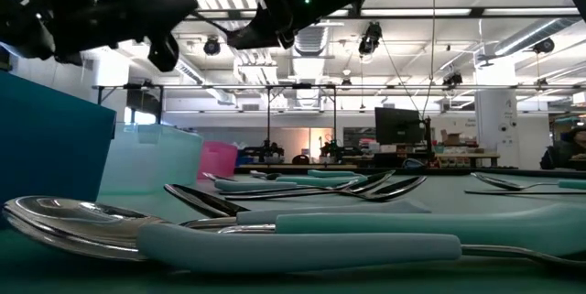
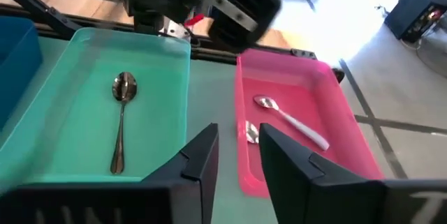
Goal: Sort silverware by color (type)
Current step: Put the black spoon into the green bin
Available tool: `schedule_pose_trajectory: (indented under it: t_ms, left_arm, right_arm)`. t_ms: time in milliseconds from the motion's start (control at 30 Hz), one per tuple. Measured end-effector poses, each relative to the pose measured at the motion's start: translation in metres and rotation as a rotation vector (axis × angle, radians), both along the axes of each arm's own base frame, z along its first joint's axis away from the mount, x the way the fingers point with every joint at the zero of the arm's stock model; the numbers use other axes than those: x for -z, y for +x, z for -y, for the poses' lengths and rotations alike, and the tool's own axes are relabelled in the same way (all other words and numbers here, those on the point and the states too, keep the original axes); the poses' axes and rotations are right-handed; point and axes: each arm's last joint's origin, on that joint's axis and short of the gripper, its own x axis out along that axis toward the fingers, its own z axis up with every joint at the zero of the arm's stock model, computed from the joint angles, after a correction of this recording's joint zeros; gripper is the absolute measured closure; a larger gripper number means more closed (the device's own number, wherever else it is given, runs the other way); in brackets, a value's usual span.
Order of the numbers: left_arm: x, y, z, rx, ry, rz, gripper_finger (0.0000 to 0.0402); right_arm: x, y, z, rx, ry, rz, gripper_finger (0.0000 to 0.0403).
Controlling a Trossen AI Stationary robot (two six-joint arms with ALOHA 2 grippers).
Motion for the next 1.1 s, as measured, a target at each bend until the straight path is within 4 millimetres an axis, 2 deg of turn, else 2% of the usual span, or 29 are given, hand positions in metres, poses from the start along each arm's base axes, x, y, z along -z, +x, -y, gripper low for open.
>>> schedule_pose_trajectory:
  t_ms: [133, 300, 400, 533, 633, 767, 1100]
  left_arm:
    - [0.004, -0.008, 0.004, 0.068, -0.073, -0.147, 0.0402]
    - [-0.002, -0.019, 0.006, -0.020, -0.117, -0.496, 0.0402]
    - [-0.024, -0.033, 0.010, -0.106, -0.083, -0.694, 0.0402]
    - [-0.062, -0.053, 0.018, -0.192, -0.047, -0.871, 0.0402]
    - [-0.075, -0.068, 0.023, -0.247, -0.081, -1.015, 0.0402]
    - [-0.070, -0.076, 0.027, -0.262, -0.172, -1.165, 0.0402]
    - [-0.037, -0.061, 0.021, -0.169, -0.287, -1.325, 0.0401]
  right_arm:
    - [0.002, -0.001, 0.000, 0.010, 0.028, -0.025, 0.0303]
    - [0.004, -0.003, -0.001, 0.024, 0.064, -0.049, 0.0310]
    - [0.005, -0.004, -0.001, 0.035, 0.090, -0.065, 0.0315]
    - [0.009, -0.007, -0.001, 0.054, 0.133, -0.120, 0.0322]
    - [0.016, -0.013, -0.003, 0.067, 0.166, -0.213, 0.0323]
    - [0.028, -0.022, -0.004, 0.102, 0.228, -0.360, 0.0319]
    - [0.046, -0.046, -0.009, 0.195, 0.362, -0.661, 0.0326]
